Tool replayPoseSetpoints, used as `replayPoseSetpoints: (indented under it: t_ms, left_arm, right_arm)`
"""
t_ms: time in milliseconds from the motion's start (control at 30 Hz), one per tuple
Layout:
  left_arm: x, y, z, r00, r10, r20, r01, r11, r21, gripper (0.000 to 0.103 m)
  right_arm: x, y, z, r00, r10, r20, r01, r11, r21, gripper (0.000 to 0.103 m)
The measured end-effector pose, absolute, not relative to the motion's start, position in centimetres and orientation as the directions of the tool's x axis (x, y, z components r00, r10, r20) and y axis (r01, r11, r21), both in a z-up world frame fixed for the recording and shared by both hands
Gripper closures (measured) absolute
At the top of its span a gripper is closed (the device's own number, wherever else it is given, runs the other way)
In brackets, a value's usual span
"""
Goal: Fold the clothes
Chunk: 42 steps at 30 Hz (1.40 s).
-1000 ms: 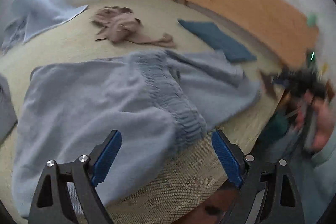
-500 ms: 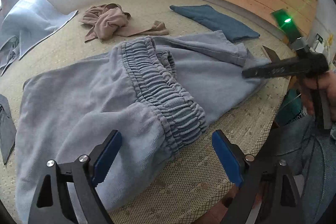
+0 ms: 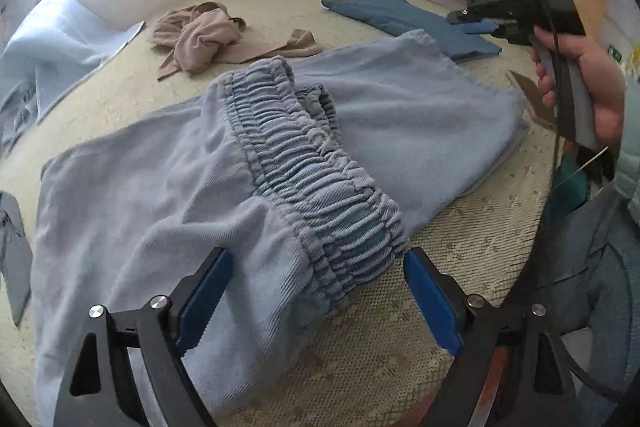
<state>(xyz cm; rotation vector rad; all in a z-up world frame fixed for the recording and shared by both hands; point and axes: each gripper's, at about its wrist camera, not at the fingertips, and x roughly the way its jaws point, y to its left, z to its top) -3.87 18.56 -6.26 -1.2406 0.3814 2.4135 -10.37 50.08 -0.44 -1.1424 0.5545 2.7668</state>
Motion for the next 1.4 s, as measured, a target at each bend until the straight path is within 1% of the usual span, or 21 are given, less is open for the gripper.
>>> replayPoseSetpoints:
  t_ms: [100,233,300,367,400,433,467,533,567,600,633,800,900,967,1000,1067,1133,1200,1233,1300,1400]
  left_arm:
    - [-3.7,19.8,-6.6,-0.564,0.177,-0.806,-0.492,-0.856,0.156,0.013]
    - [-3.3,22.0,-7.9,-0.609,0.054,-0.791,-0.516,-0.785,0.344,0.013]
    - [-3.2,22.6,-8.4,-0.624,0.011,-0.782,-0.523,-0.749,0.407,0.013]
    - [-3.1,23.0,-9.0,-0.639,-0.021,-0.769,-0.529,-0.714,0.459,0.016]
    - [-3.0,23.0,-9.1,-0.645,-0.027,-0.764,-0.528,-0.707,0.471,0.023]
    - [-3.0,23.0,-9.0,-0.651,-0.031,-0.758,-0.526,-0.702,0.480,0.025]
    - [-3.0,22.8,-8.8,-0.651,-0.021,-0.759,-0.525,-0.710,0.470,0.027]
    - [-3.0,22.4,-8.1,-0.646,0.006,-0.763,-0.524,-0.730,0.438,0.037]
    - [-2.9,22.2,-7.7,-0.644,0.020,-0.764,-0.522,-0.742,0.421,0.040]
    - [-3.0,21.8,-7.1,-0.643,0.041,-0.765,-0.515,-0.762,0.392,0.048]
    - [-3.1,21.4,-6.4,-0.641,0.062,-0.765,-0.506,-0.783,0.361,0.051]
    - [-5.1,18.3,-3.6,-0.557,0.221,-0.800,-0.452,-0.889,0.070,0.052]
    - [-6.0,15.9,-2.2,-0.527,0.322,-0.786,-0.396,-0.912,-0.108,0.053]
    - [-6.5,14.7,-2.2,-0.489,0.378,-0.786,-0.374,-0.905,-0.203,0.053]
    - [-6.6,14.4,-2.3,-0.476,0.397,-0.785,-0.370,-0.900,-0.231,0.053]
    - [-7.0,13.8,-2.6,-0.462,0.425,-0.779,-0.364,-0.891,-0.271,0.052]
    - [-7.2,13.5,-2.9,-0.452,0.448,-0.771,-0.353,-0.884,-0.307,0.052]
    - [-7.2,13.6,-3.2,-0.454,0.447,-0.771,-0.353,-0.884,-0.305,0.052]
    - [-7.2,13.8,-3.5,-0.456,0.440,-0.774,-0.355,-0.887,-0.295,0.051]
    - [-7.2,14.2,-3.7,-0.462,0.426,-0.778,-0.360,-0.892,-0.274,0.051]
    - [-6.8,14.4,-3.5,-0.487,0.404,-0.774,-0.356,-0.901,-0.247,0.058]
  right_arm:
    - [-10.4,49.5,-0.3,-0.712,-0.081,-0.698,-0.187,-0.936,0.299,0.073]
    - [-10.2,48.6,0.5,-0.721,-0.103,-0.686,-0.145,-0.945,0.294,0.071]
    - [-10.4,48.4,0.6,-0.725,-0.117,-0.679,-0.134,-0.943,0.306,0.071]
    - [-11.0,48.2,0.6,-0.726,-0.132,-0.675,-0.127,-0.938,0.321,0.070]
    - [-11.0,48.2,0.6,-0.725,-0.143,-0.674,-0.121,-0.937,0.328,0.069]
    - [-11.0,48.1,0.6,-0.723,-0.152,-0.674,-0.115,-0.936,0.334,0.068]
    - [-11.0,48.1,0.7,-0.721,-0.161,-0.674,-0.108,-0.934,0.339,0.067]
    - [-11.0,47.7,0.7,-0.712,-0.179,-0.679,-0.090,-0.936,0.341,0.066]
    - [-11.0,47.4,0.7,-0.709,-0.186,-0.680,-0.080,-0.937,0.339,0.065]
    - [-11.0,47.2,0.7,-0.705,-0.192,-0.682,-0.069,-0.939,0.336,0.065]
    - [-11.0,46.9,0.7,-0.702,-0.198,-0.684,-0.059,-0.941,0.333,0.065]
    - [-11.1,46.0,0.6,-0.688,-0.231,-0.688,-0.021,-0.941,0.338,0.062]
    - [-11.2,45.1,0.5,-0.665,-0.300,-0.684,0.035,-0.927,0.372,0.062]
    - [-11.2,44.3,0.4,-0.648,-0.336,-0.684,0.075,-0.921,0.382,0.062]
    - [-11.2,43.8,0.3,-0.629,-0.375,-0.681,0.108,-0.910,0.400,0.062]
    - [-11.3,42.5,-0.1,-0.564,-0.476,-0.674,0.187,-0.869,0.458,0.062]
    - [-11.3,40.8,-1.1,-0.462,-0.567,-0.682,0.256,-0.822,0.509,0.062]
    - [-11.0,38.6,-2.5,-0.335,-0.631,-0.700,0.316,-0.775,0.548,0.062]
    - [-10.8,37.4,-3.2,-0.276,-0.642,-0.715,0.343,-0.761,0.551,0.062]
    - [-10.1,35.3,-4.4,-0.210,-0.615,-0.760,0.392,-0.765,0.511,0.062]
    - [-9.6,33.5,-5.0,-0.168,-0.597,-0.785,0.435,-0.759,0.484,0.062]
